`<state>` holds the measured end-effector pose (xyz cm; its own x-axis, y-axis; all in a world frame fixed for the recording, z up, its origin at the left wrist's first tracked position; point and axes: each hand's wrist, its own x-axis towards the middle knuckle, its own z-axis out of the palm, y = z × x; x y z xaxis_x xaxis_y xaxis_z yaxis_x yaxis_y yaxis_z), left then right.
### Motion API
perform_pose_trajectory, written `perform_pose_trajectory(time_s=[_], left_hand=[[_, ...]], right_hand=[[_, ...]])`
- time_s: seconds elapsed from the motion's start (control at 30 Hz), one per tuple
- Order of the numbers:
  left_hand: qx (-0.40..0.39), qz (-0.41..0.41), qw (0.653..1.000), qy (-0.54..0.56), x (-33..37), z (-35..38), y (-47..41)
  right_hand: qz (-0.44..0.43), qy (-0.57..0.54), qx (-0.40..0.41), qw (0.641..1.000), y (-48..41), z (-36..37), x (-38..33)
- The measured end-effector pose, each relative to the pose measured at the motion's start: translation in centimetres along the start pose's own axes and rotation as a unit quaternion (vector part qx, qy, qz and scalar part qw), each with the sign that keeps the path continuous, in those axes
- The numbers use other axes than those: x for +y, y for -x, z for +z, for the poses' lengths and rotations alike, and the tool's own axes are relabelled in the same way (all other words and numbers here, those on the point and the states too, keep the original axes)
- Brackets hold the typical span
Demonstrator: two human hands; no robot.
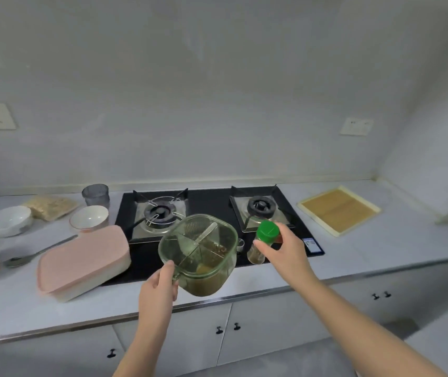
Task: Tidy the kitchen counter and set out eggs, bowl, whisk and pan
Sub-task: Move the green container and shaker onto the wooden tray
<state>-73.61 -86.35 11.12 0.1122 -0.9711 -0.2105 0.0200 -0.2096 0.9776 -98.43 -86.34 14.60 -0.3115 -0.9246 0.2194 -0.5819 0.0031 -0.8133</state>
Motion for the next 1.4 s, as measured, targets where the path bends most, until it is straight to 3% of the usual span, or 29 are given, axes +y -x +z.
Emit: perform_pose_trajectory(time_s=[0.23,0.57,0.73,1.0,1.4], left_hand=[[-0.078,0.038,0.996,-0.02,0.4,12.1,-2.3],[-0.194,0.023,0.981,-0.002,2.9,33.6,-10.4],[-0.215,0.017,0.976,-0.016,3.2,41.6,-12.8],[-0.198,0.013,0.98,-0.027,0.3,51.1,-15.1],[-0.078,0.013,0.994,-0.068,-4.5,62.4,-18.6]], right_hand=[[0.059,0.005,0.057,0.997,-2.6,-7.3,7.9],[0.115,0.063,0.131,0.983,-13.0,-19.9,17.9],[0.151,0.035,0.187,0.97,-15.9,-24.1,22.5],[0.178,0.001,0.156,0.972,-23.0,-28.5,31.8],[0.198,0.036,0.057,0.978,-35.2,-36.2,44.0]])
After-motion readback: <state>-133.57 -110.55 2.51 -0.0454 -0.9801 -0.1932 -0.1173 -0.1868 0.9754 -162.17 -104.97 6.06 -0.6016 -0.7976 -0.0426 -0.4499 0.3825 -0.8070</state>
